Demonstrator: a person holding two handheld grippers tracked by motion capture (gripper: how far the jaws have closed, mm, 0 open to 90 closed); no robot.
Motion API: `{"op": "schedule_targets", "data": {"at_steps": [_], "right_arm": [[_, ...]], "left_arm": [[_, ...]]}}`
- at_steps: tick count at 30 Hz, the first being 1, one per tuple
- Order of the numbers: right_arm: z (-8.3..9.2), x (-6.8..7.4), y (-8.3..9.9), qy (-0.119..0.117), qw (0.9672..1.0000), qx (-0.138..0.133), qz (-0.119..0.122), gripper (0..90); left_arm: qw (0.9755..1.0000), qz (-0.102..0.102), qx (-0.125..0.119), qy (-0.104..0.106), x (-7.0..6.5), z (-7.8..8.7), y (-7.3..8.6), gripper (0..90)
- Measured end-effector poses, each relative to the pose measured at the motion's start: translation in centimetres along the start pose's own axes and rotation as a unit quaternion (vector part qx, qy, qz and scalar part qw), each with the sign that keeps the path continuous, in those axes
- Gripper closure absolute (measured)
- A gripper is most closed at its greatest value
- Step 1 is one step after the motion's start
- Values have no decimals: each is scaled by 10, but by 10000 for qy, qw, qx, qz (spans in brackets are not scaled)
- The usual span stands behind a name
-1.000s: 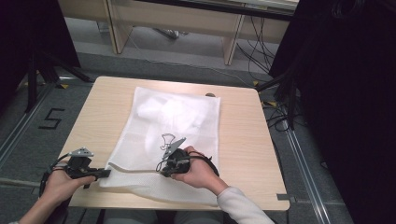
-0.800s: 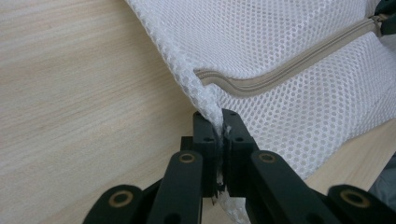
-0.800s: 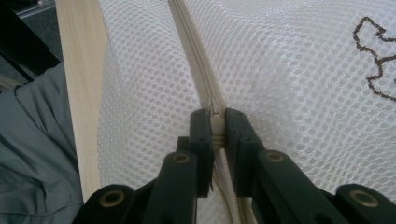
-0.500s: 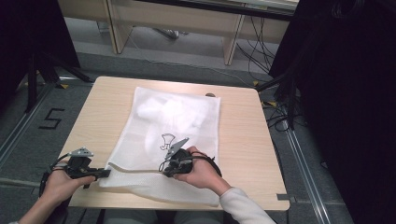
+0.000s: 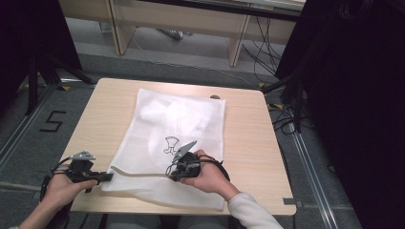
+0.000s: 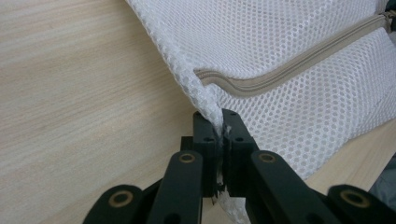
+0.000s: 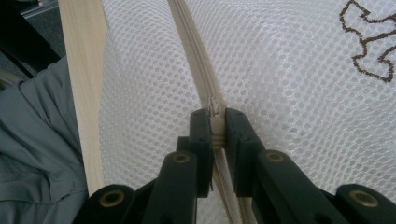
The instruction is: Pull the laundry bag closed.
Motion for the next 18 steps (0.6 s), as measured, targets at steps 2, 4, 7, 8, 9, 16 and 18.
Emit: {"op": "schedule_targets", "data": {"at_steps": [2, 4, 7, 8, 9, 16, 18], "right_arm": [[0, -1, 0, -37, 9999, -40, 95, 827], [1, -1, 1, -37, 10000, -25, 71, 828], [3, -1, 2, -26, 10000, -46, 72, 827], [3, -1, 2, -26, 10000, -46, 72, 827], [4, -1, 2, -15, 10000, -23, 40, 828], [7, -1, 4, 10, 10000, -19, 36, 828], [7, -1, 5, 19, 10000, -64, 71, 828]], "left_arm": [[10000, 2, -1, 3, 0, 0, 0, 854], [10000, 8, -3, 4, 0, 0, 0, 854], [10000, 9, -7, 7, 0, 0, 0, 854], [10000, 9, -7, 7, 0, 0, 0, 854], [10000, 9, -4, 2, 0, 0, 0, 854], [10000, -4, 7, -5, 0, 0, 0, 854], [10000, 11, 6, 7, 0, 0, 0, 853]]}}
Point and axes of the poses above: each handheld gripper's, and its own axes: z roughly backward along the jaws, y roughly out of its underside, x roughly to its left, the point moved 2 cm from there along -z, roughly forward along the jaws, and after that the axes turned 12 degrees about -x, right-handed, at the moved point
